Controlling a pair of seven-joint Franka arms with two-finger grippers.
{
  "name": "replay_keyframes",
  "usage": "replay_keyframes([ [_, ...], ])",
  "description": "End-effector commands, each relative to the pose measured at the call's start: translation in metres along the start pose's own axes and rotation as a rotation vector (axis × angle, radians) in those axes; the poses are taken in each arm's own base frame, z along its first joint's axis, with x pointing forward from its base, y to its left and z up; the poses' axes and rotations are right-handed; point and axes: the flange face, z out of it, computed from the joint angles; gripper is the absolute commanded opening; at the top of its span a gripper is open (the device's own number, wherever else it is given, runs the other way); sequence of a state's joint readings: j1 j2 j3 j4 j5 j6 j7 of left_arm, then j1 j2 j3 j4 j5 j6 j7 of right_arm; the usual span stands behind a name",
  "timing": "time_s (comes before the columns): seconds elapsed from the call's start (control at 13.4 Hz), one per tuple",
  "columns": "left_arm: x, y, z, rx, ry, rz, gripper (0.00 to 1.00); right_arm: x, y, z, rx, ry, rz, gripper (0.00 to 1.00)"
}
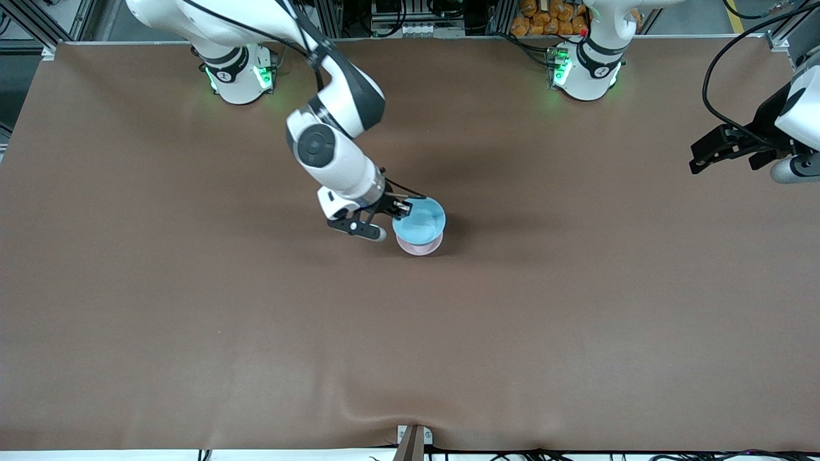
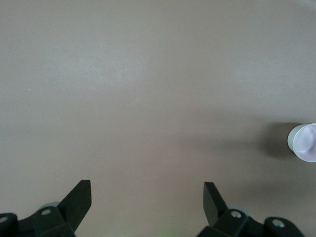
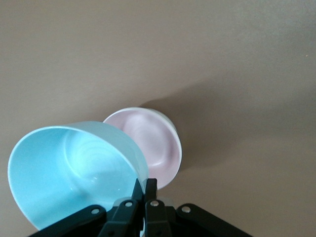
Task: Stack pink and blue bowls on white bowl
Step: 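Carry the blue bowl with the right gripper over the pink bowl, then lower the blue bowl into the pink bowl and open the right gripper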
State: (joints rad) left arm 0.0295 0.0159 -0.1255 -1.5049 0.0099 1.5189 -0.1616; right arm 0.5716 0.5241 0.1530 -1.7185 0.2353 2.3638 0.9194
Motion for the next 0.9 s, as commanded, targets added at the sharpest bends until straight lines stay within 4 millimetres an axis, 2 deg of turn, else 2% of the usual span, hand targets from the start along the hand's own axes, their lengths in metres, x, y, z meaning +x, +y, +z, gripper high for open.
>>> replay_keyframes([
  [0.0,-0.003,-0.001,-0.006,-0.018,0.009,0.011,1.0,0.01,-0.004,0.024,-0.031,0.008,0.032,0.0],
  [0.37,-0.002,-0.003,-0.006,-0.018,0.01,0.008,1.0,0.021,0.003,0.031,-0.028,0.018,0.05,0.0],
  [0.82,-0.003,-0.002,-0.006,-0.018,0.01,0.01,1.0,0.012,0.004,0.046,-0.05,0.001,0.047,0.0],
])
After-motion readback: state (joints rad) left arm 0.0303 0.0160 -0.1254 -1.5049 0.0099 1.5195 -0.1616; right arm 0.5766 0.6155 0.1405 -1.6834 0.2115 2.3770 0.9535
